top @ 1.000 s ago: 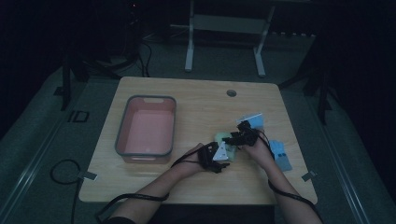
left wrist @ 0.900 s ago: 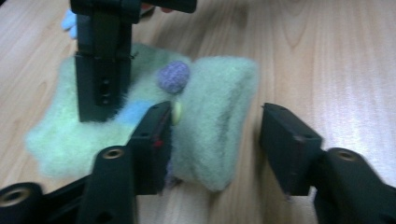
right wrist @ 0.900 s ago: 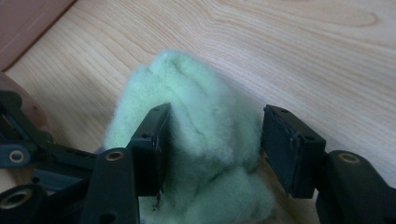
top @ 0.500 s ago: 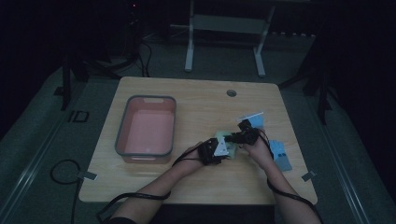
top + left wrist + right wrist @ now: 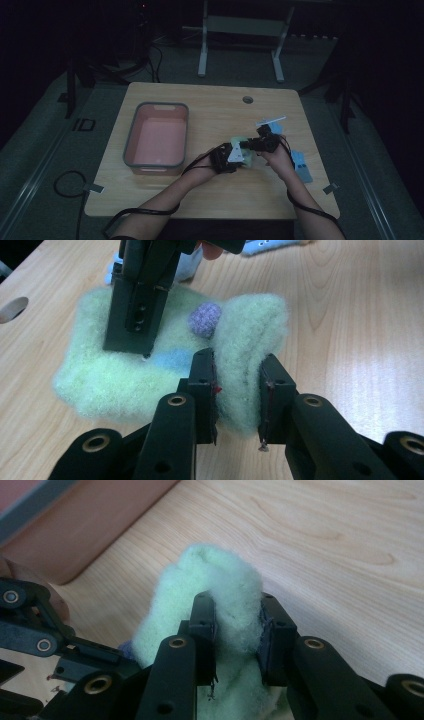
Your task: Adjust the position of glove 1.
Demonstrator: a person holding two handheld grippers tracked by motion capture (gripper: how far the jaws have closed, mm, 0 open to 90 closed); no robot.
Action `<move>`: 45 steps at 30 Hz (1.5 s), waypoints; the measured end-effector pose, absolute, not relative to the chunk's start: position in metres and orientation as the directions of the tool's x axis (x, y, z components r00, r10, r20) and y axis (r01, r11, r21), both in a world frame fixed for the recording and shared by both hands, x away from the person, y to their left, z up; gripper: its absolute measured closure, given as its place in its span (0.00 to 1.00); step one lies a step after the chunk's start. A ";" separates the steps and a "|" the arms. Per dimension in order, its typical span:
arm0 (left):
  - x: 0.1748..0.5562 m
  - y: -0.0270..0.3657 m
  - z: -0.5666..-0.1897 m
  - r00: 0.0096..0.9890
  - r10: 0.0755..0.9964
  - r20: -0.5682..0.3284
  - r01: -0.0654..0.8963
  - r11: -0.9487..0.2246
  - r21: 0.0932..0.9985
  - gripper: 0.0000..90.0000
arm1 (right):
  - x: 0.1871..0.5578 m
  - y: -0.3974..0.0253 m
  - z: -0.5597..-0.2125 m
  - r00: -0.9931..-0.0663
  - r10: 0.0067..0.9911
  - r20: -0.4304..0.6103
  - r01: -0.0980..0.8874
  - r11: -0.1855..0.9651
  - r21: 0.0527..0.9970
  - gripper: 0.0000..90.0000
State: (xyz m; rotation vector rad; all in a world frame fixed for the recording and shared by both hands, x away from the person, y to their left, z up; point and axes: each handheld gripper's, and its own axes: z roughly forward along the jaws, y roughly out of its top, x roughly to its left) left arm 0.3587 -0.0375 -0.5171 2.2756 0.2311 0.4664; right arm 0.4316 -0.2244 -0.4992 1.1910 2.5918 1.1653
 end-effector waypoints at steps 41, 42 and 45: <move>0.358 0.034 -0.450 0.887 0.296 0.355 -0.012 -0.753 0.658 0.82 | 0.439 -0.144 -0.434 -0.789 0.586 0.184 0.511 0.460 0.726 0.81; 0.358 0.036 -0.450 0.886 0.298 0.354 -0.009 -0.754 0.657 0.82 | 0.439 -0.144 -0.434 -0.789 0.586 0.184 0.511 0.460 0.726 0.81; 0.357 0.044 -0.449 0.883 0.306 0.357 -0.003 -0.756 0.655 0.82 | 0.440 -0.135 -0.433 -0.799 0.575 0.179 0.502 0.471 0.725 0.81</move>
